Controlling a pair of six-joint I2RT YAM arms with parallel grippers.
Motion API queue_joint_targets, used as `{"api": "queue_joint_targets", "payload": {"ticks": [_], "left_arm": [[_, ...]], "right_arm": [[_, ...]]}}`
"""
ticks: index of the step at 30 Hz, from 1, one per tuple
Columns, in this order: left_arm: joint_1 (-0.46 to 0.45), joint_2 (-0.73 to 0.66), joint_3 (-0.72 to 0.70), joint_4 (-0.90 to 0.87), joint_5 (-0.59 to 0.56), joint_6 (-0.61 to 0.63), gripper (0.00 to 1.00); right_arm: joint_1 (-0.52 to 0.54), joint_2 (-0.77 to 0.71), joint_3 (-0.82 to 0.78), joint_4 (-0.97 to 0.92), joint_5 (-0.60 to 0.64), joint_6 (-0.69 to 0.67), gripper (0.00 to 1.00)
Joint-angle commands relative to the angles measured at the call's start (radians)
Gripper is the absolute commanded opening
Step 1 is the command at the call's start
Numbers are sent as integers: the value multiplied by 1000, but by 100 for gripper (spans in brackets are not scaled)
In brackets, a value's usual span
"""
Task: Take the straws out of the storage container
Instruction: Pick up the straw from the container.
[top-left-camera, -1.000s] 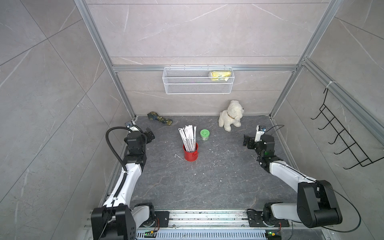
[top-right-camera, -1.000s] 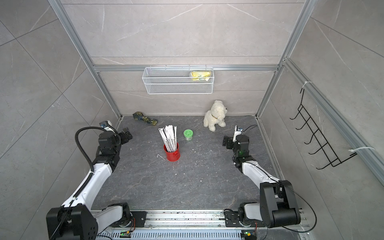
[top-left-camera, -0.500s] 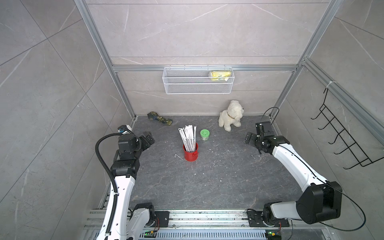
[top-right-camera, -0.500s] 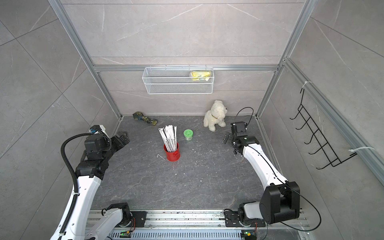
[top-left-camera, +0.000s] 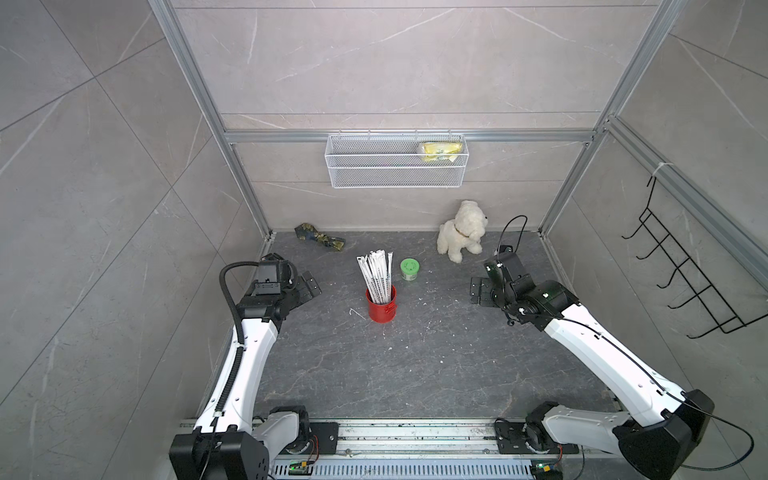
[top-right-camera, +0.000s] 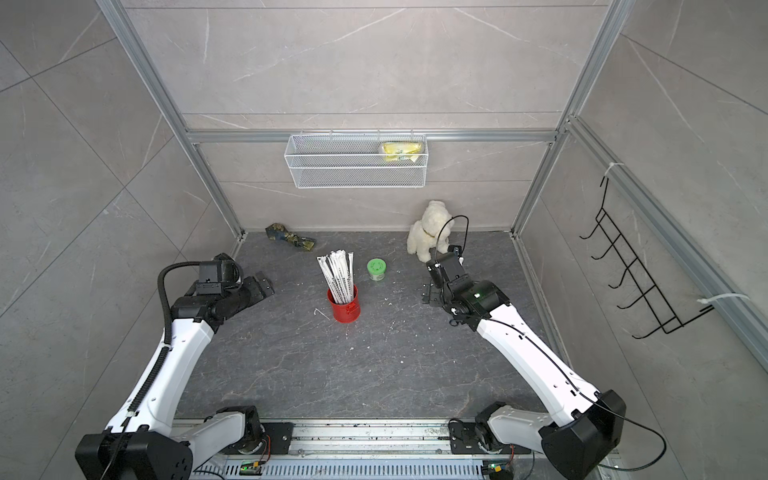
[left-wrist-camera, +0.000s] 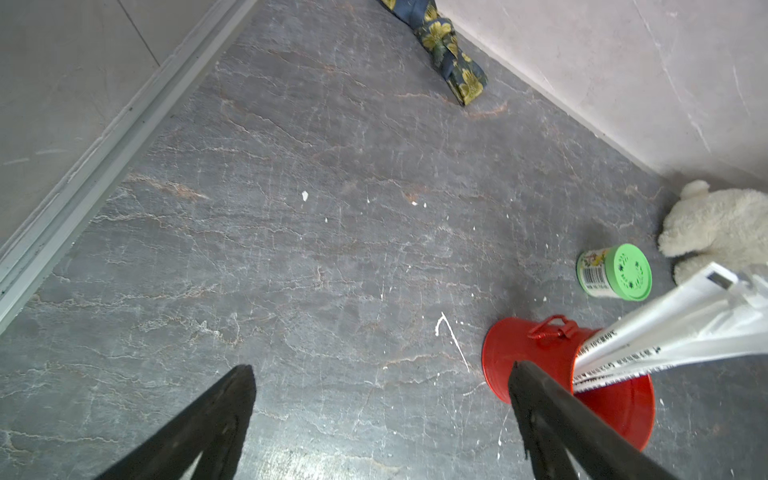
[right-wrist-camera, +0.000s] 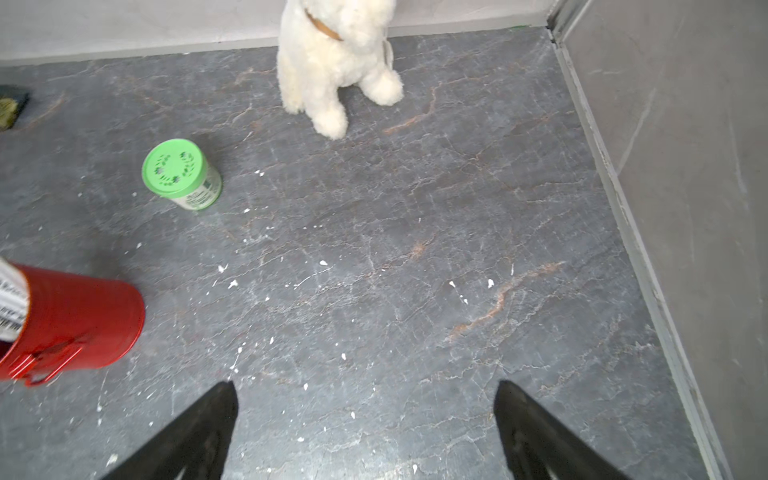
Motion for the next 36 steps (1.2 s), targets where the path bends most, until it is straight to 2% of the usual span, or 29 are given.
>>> {"api": "queue_joint_targets", "payload": {"ticks": [1, 3, 5, 16, 18, 21, 23, 26, 36], "left_arm": [[-47, -19, 6, -21, -13, 32, 100], [-83, -7, -4, -15, 0, 32, 100], [-117, 10, -5, -11, 27, 37, 100], [-233, 17, -28, 22, 53, 55, 100], [-240, 21, -28, 22, 57, 55, 99], [-251, 31, -30, 28, 77, 52, 95], [-257, 33, -30, 29, 88, 53, 93], [-264, 36, -30, 34, 96, 53, 89], [-277, 53, -32, 43, 126, 51, 87]], "right_arm": [[78, -30, -22, 93, -34, -67, 100], [117, -48, -60, 191, -146, -124, 100], [141, -44, -68, 228, -220, -122, 100], [252, 163, 4, 279, -246, -115, 100], [256, 202, 30, 303, -265, -116, 92], [257, 277, 84, 325, -279, -116, 58], [257, 322, 120, 332, -288, -118, 46], [257, 385, 169, 343, -304, -122, 42], [257, 536, 286, 389, -319, -113, 44]]}}
